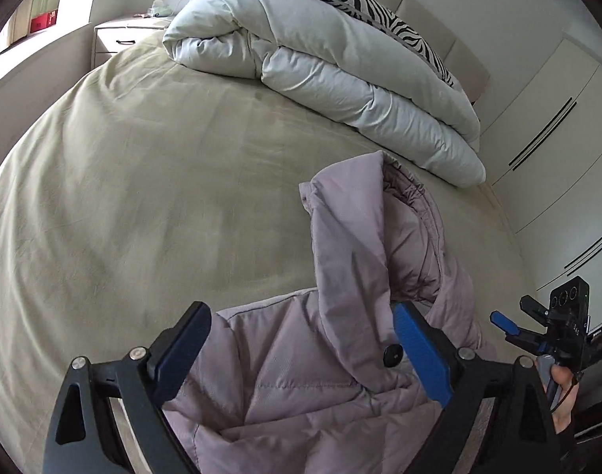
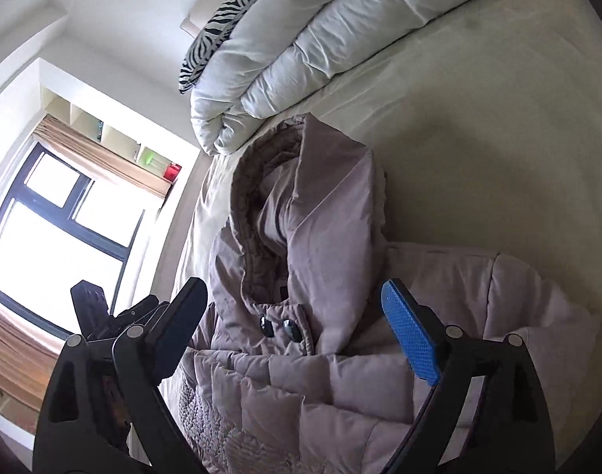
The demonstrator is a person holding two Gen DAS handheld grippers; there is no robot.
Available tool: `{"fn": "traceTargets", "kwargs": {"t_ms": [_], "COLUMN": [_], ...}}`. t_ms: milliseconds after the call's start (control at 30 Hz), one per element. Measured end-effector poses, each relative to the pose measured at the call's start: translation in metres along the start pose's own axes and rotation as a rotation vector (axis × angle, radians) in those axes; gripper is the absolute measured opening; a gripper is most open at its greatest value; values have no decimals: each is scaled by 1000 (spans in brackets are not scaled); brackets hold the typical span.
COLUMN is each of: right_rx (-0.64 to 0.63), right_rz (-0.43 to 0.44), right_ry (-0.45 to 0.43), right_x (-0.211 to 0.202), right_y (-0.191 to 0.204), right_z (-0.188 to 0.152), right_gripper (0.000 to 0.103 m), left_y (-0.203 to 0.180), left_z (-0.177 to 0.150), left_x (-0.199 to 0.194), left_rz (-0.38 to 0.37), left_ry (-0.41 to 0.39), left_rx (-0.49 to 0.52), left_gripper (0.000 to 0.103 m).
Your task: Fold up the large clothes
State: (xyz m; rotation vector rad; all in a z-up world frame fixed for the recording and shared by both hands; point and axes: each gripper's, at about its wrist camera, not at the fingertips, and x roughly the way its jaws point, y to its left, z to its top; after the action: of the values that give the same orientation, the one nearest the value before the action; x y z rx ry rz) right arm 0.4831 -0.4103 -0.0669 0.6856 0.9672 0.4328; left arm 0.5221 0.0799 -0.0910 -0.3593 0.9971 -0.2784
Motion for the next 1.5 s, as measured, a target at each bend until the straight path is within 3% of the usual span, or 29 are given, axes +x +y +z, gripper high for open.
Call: {"fn": "traceTargets", "kwargs": {"t_ms": [167,233,433,533,567,600,633,700,733,833,1033,1100,1200,1367,1433,1500], "right_rx": [98,138,131,149,135,101,62,-1,-31,-136,-403,-442,-496,-459,-446,-402], "right_rz": [-12,22,-57,-2,0,-32,-60,-79,-83,-79,-71,-32,-27,-22,-67,-98], "right_ry": [57,86,184,147,149,153,156,142,127,60,-56,-88,-105,-64,-39,-10], "right_x": [51,72,136,148,153,157,160,157,152,125,48,16,-22,-57,-61,-65], "right_y": [-34,-48,-62,-62,-59,-54,-48,-35,-27,4,62,68,73,50,37,23], "right_z": [61,80,104,105,106,105,105,106,106,102,63,38,-7,-77,-108,-131], "right_gripper": [90,90,87,62,49,35,30,19,18,11,10,10,10,10,10,10], "left_y": [-12,-16,-5,-4,-7,-11,-16,-26,-32,-49,-79,-81,-84,-75,-72,-70], "left_z": [35,45,64,67,67,66,65,63,62,53,3,-22,-62,-127,-147,-165], "left_x": [60,82,130,148,152,154,155,148,139,101,7,-15,-36,-42,-39,-35], "left_rz": [-44,-26,-24,-51,-54,-60,-75,-82,-71,-103,-152,-174,-150,-154,-145,-122], "left_ry": [96,132,162,182,192,202,204,184,150,48,-100,-116,-141,-89,-48,-2], "left_rx": [-33,-26,-86,-115,-104,-88,-74,-37,-11,64,251,276,324,304,294,297], "left_gripper": [93,93,93,90,84,71,61,18,11,8,8,7,7,8,8,17]}}
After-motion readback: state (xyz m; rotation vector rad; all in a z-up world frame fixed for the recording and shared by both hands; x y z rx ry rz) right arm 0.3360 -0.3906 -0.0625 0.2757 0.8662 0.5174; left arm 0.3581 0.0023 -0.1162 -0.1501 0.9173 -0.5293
